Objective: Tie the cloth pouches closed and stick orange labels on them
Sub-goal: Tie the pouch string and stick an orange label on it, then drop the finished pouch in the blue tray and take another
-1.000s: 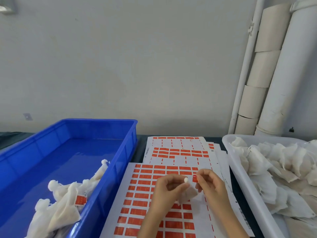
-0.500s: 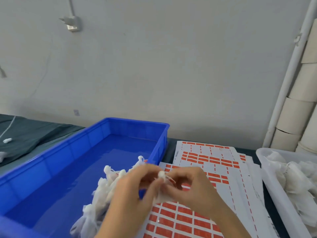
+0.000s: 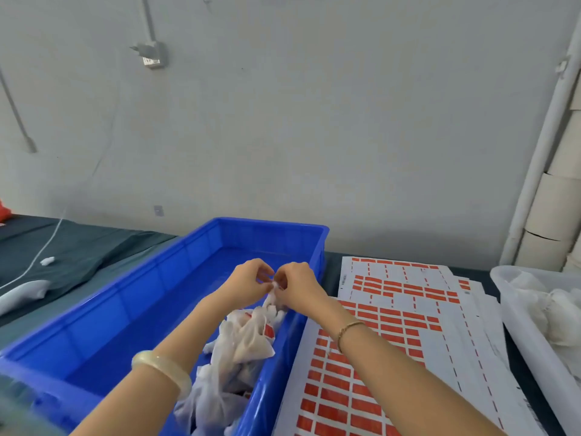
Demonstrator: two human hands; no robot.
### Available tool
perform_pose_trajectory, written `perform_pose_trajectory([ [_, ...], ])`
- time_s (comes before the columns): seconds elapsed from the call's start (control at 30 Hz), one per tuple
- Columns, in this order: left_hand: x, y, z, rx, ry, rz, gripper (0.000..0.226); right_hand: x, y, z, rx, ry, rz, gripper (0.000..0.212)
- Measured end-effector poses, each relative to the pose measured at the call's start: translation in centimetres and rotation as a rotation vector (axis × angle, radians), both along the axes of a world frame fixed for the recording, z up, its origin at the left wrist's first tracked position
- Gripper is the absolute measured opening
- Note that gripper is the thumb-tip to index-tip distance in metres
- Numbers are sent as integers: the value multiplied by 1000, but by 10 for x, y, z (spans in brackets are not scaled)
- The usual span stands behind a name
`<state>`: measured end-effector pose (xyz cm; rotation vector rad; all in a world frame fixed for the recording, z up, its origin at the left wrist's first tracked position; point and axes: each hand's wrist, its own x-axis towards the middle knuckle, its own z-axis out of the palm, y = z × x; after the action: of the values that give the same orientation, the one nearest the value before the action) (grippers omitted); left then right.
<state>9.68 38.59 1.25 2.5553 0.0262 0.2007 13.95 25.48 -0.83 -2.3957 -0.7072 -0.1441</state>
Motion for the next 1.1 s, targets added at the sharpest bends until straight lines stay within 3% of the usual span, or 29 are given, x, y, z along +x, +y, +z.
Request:
perform_pose_trajectory([
  [0.1,-6,-9,-4,-54,-22,11,21,-13,-11,-4,69,-32,17,18],
  [0.27,-23,-76,18,-143,-288,-4,14,-57,-63,7,406,-28,-58,35],
  [0.4,-42,-168,34,-234,-351,-193,15,-104,-141,8,701,-50,-189,42],
  [0.5,-56,-235,32,-275,-307,-395,12,-142,-213,8,738,-61,-300,42],
  [0.67,-71,-324,4,-292,-186,-677,13,-187,-324,7,557,-73,-532,32],
  [0.8,-73,-382,-18,-238,-45,-802,25,-200,-406,4,271,-38,-729,21],
  [0.97,-80,-440,-35,66,133,-1040,44,-211,-477,6,-168,300,-796,13],
  [1.1,-78,-468,-45,394,274,-1043,60,-208,-486,-8,-328,475,-732,15],
])
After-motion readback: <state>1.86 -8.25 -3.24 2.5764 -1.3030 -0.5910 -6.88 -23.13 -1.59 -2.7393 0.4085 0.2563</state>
